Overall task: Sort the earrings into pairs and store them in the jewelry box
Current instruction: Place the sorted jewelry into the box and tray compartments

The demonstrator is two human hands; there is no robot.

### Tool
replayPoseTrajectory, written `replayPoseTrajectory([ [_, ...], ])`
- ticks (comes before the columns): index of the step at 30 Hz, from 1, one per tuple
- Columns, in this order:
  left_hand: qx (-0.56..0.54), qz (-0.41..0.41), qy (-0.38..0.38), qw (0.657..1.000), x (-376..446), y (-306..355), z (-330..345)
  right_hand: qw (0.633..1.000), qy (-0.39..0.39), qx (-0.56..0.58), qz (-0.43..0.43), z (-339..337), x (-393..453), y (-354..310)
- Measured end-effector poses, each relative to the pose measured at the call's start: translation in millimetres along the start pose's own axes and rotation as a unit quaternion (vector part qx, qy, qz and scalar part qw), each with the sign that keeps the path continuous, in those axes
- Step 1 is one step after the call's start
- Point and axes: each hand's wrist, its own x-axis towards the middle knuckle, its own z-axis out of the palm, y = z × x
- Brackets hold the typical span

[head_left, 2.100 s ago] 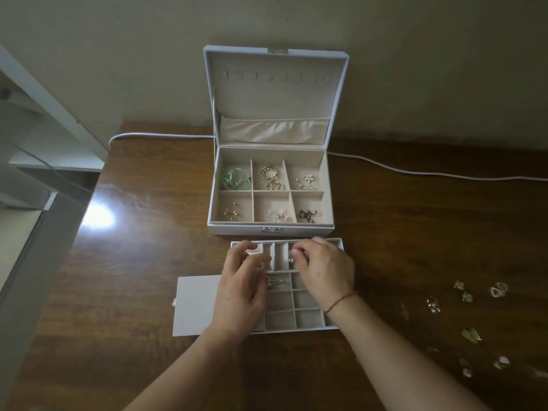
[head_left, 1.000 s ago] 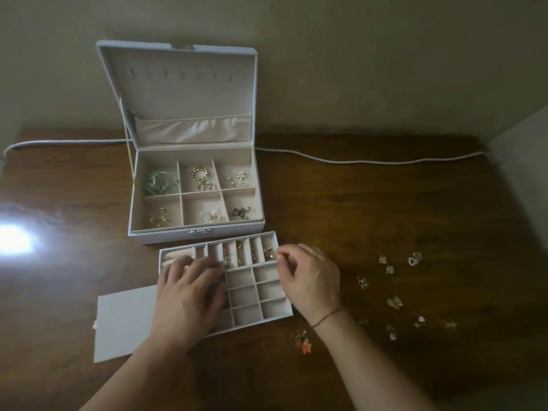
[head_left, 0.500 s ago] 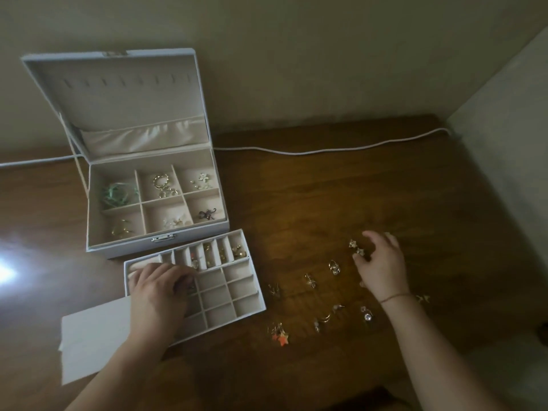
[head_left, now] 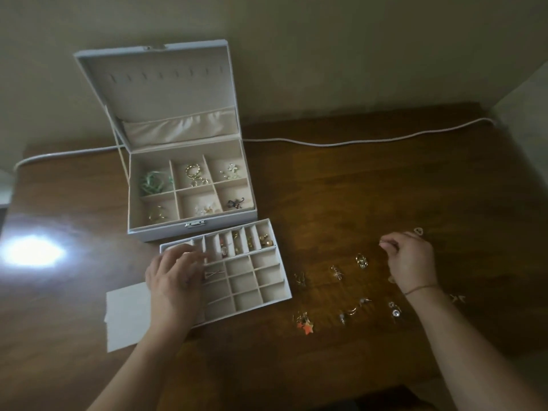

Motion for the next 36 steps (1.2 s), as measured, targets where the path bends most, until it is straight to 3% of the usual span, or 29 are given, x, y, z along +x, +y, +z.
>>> replayPoseTrajectory([
  [5, 0.017, -0.035, 0.013, 0.999, -11, -2, -6, 0.992, 0.043, 0.111, -0.032, -9, -24, -47],
  [11, 0.008, -0.085, 0.003, 0.996, -10, 1, -8, 0.954, -0.107, 0.147, -0.241, 35, -77, -156],
  [16, 0.009, -0.096, -0.008, 0.995, -10, 1, -8, 0.936, -0.11, 0.103, -0.318, 68, -80, -186],
  [29, 0.003, -0.081, -0.007, 0.997, -12, -1, -9, 0.924, -0.083, 0.023, -0.373, 78, -77, -189],
  [36, 0.004, -0.069, -0.007, 0.998, -12, 0, -9, 0.942, -0.055, 0.106, -0.313, 64, -84, -172],
])
